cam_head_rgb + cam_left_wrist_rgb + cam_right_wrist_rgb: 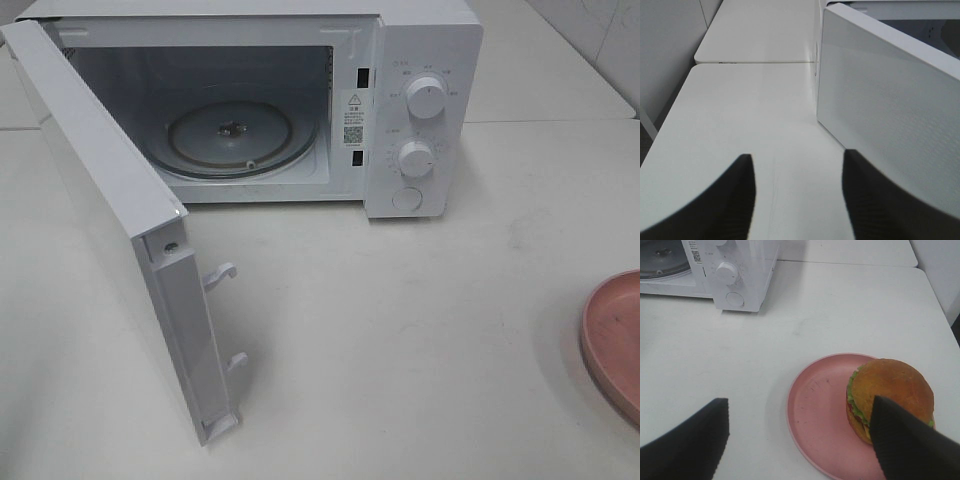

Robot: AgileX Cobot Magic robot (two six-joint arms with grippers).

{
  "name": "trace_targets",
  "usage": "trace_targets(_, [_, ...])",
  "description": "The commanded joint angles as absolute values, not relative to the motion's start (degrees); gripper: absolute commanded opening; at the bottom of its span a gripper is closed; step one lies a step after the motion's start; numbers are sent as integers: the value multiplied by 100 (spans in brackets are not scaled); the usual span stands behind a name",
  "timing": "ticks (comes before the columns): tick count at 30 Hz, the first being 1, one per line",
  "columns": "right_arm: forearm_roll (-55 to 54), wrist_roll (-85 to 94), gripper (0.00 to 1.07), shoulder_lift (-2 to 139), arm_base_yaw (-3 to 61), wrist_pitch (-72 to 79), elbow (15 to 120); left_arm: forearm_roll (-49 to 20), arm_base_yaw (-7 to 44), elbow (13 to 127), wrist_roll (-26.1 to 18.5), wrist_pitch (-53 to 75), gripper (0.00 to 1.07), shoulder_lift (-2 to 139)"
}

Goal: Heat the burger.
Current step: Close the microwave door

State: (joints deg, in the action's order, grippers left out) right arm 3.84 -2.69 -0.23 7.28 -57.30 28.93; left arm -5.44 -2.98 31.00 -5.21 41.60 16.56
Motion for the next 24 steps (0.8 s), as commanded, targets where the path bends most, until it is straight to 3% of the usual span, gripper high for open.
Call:
trace_targets(1, [361,-218,75,-178,699,-5695,2876,-561,-309,2997,-481,3707,26,1908])
trace_targets(2, [361,-218,75,-178,699,-5695,2876,-561,-309,2945,-481,3541,17,2051])
trace_targets(3, [361,-218,75,-178,699,-5695,2876,-561,-309,2836,-481,3214,2,2361])
trace_targets(7, [361,-218,75,-178,699,-5695,2876,-573,-309,2659,-510,2452,0,2813])
trace_targets(13, [361,-218,75,-178,699,-5695,2876,-590,-309,2120,-521,-126,0,3890])
trace_targets(18, [361,-218,75,-178,699,-5695,2876,-579,-309,1868,-516,-1461,0,4607])
trace_targets(23, [361,-218,75,-178,699,-5695,2876,-34,-309,1593,-338,-3094,0,5598])
trace_targets(24, [361,-218,75,-178,699,-5695,2876,361,-309,1541,-138,-3524,0,5970])
